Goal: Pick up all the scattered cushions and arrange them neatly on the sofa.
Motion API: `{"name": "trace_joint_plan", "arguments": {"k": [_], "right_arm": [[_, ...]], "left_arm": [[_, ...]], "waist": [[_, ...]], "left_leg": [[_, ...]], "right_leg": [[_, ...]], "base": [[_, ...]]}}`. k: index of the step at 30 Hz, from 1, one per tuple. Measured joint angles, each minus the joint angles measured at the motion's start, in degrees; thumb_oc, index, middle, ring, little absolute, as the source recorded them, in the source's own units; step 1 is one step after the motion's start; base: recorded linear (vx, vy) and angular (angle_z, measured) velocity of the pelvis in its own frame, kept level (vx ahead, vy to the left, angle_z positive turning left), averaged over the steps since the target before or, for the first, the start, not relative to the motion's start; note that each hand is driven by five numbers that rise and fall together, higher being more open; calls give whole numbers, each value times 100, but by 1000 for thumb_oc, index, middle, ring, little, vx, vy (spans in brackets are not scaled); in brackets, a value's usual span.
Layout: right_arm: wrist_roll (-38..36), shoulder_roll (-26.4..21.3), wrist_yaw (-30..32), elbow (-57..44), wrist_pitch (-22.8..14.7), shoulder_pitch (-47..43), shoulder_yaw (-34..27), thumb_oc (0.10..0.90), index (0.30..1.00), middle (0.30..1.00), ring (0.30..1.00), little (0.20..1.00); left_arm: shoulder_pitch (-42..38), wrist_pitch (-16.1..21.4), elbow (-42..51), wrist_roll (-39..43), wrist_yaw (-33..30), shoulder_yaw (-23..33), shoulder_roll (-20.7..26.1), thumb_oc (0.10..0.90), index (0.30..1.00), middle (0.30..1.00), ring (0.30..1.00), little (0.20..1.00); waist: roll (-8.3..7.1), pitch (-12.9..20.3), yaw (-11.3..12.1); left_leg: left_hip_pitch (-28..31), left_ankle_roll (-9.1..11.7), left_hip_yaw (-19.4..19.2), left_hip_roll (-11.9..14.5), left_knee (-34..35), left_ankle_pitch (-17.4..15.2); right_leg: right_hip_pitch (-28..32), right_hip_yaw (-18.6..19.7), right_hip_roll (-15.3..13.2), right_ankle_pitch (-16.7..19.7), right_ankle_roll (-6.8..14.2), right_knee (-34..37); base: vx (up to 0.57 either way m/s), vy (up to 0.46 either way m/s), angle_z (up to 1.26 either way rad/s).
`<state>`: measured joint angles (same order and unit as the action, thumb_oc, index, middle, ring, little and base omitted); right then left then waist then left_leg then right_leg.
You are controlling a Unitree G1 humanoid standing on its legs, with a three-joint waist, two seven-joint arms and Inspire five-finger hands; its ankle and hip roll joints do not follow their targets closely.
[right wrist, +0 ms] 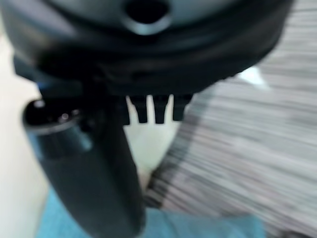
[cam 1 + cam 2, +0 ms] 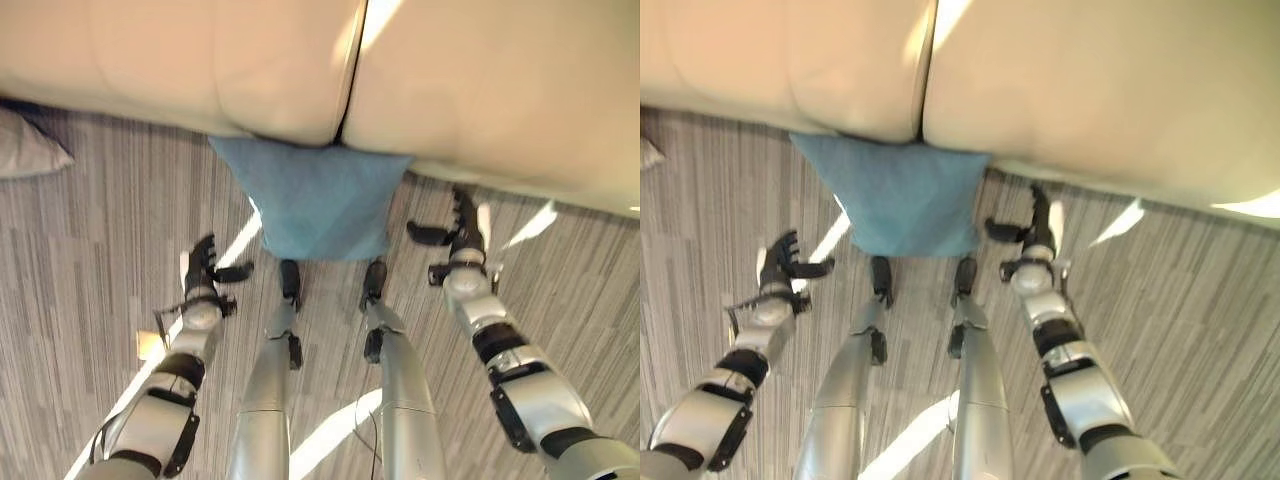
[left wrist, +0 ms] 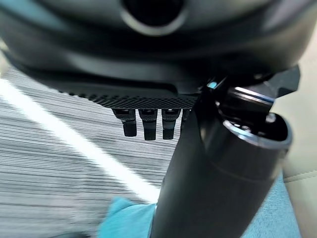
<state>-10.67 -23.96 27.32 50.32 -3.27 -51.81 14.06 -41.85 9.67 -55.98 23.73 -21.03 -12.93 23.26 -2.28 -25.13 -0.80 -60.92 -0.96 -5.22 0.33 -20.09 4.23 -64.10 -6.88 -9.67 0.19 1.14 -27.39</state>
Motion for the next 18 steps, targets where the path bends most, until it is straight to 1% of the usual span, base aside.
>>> {"name": "trace_joint_plan", "arguments": {"k": [2, 4, 5, 8, 10, 14, 16, 18], "right_arm": [[3, -44, 76, -81, -2, -95, 16, 800, 900, 900, 900, 900], [-12, -48, 354, -195, -70, -236, -1, 800, 900, 900, 900, 900], [-15, -39, 363, -199, -104, -261, 9, 800, 900, 900, 900, 900], [-65, -21, 358, -198, -105, -321, 16, 800, 900, 900, 900, 900], [-167, 23, 337, -195, -105, -467, 98, 800, 900, 900, 900, 900], [-216, 83, 285, -209, -105, -638, 190, 800, 900, 900, 900, 900], [-222, 230, 290, -214, -107, -742, 311, 800, 900, 900, 900, 900], [-258, 243, 287, -231, -114, -826, 449, 800, 900, 900, 900, 900]], "left_arm": [[-158, -3, -6, -15, -1, -64, 52, 800, 900, 900, 900, 900], [-459, -2, 75, -29, -13, -172, 219, 800, 900, 900, 900, 900], [-571, -2, 109, -31, -19, -214, 309, 800, 900, 900, 900, 900], [-595, -1, 349, -35, -117, -219, 330, 800, 900, 900, 900, 900], [-679, -2, 440, -28, -125, -271, 381, 800, 900, 900, 900, 900], [-807, -21, 437, -29, -124, -295, 383, 800, 900, 900, 900, 900], [-1030, -71, 396, -29, -138, -443, 392, 800, 900, 900, 900, 900], [-1255, -126, 280, -37, -149, -638, 418, 800, 900, 900, 900, 900]], "waist": [[-5, -9, -13], [-39, -51, -30], [-116, -112, -22], [-118, -114, -4], [-118, -113, -2], [-118, -113, -3], [-116, -110, 1], [-116, -106, 2]], "left_leg": [[-219, 20, 33, -6, -172, -60], [-657, 67, 148, -11, -439, -115], [-786, 90, 154, -6, -543, -133], [-1088, 99, 204, -15, -727, -164], [-1399, 133, 263, -10, -924, -200], [-1633, 134, 266, -8, -1037, -202], [-1736, 133, 272, -8, -1089, -210], [-1791, 129, 272, -15, -1099, -213]], "right_leg": [[-216, -5, -29, -92, -10, -203], [-627, -64, -65, -232, -62, -533], [-780, -59, -77, -287, -96, -685], [-1084, -68, -103, -367, -137, -916], [-1369, -82, -115, -426, -161, -1111], [-1612, -78, -131, -436, -177, -1234], [-1685, -83, -139, -437, -179, -1257], [-1734, -84, -145, -437, -178, -1255]], "base": [[12, -28, 11], [51, -41, 16], [67, -37, 11], [53, -23, 9], [55, -13, 6], [44, -4, 2], [45, 3, 0], [33, 21, 0]]}}
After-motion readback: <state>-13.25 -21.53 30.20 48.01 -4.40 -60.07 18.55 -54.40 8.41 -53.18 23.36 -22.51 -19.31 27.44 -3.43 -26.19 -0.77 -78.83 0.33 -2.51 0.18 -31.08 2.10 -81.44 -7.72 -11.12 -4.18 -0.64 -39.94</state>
